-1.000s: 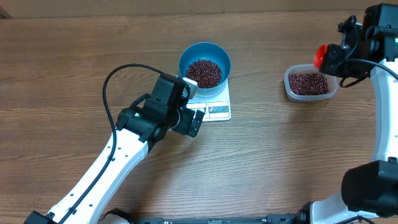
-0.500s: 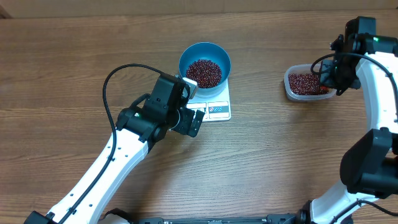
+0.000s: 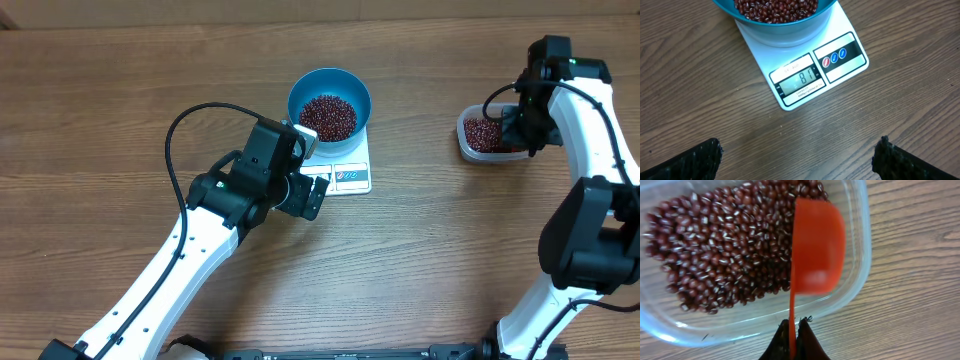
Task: Scoop item into bowl and weigh 150g on scale
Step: 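Dip the red scoop into the beans and scoop them up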
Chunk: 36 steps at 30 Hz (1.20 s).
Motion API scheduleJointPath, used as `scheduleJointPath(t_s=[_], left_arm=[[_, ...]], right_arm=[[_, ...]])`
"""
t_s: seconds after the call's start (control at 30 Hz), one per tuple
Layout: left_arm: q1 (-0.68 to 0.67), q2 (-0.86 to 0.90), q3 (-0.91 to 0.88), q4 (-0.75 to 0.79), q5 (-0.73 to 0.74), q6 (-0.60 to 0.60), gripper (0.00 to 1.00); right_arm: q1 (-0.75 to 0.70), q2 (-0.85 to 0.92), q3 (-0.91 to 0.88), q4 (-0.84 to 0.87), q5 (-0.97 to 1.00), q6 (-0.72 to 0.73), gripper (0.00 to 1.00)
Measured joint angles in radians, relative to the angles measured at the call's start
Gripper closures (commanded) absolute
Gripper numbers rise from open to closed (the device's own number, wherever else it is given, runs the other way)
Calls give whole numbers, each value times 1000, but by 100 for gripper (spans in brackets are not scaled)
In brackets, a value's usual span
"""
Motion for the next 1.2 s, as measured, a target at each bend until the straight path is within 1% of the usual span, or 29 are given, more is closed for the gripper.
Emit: scheduleJointPath(t_s=[0.27, 0.4, 0.73, 0.9, 1.2], left_arm=[[0, 0, 0, 0, 0, 0, 1], [0, 0, 0, 0, 0, 0, 1], [0, 0, 0, 0, 0, 0, 0], [0, 0, 0, 0, 0, 0, 0], [0, 0, 0, 0, 0, 0, 1]], right_arm=[[3, 39, 0, 0, 10, -1, 96], [3, 46, 0, 9, -31, 0, 96], [2, 66, 0, 19, -246, -35, 96], [0, 68, 0, 3, -317, -60, 96], [-61, 69, 0, -16, -475, -116, 96]])
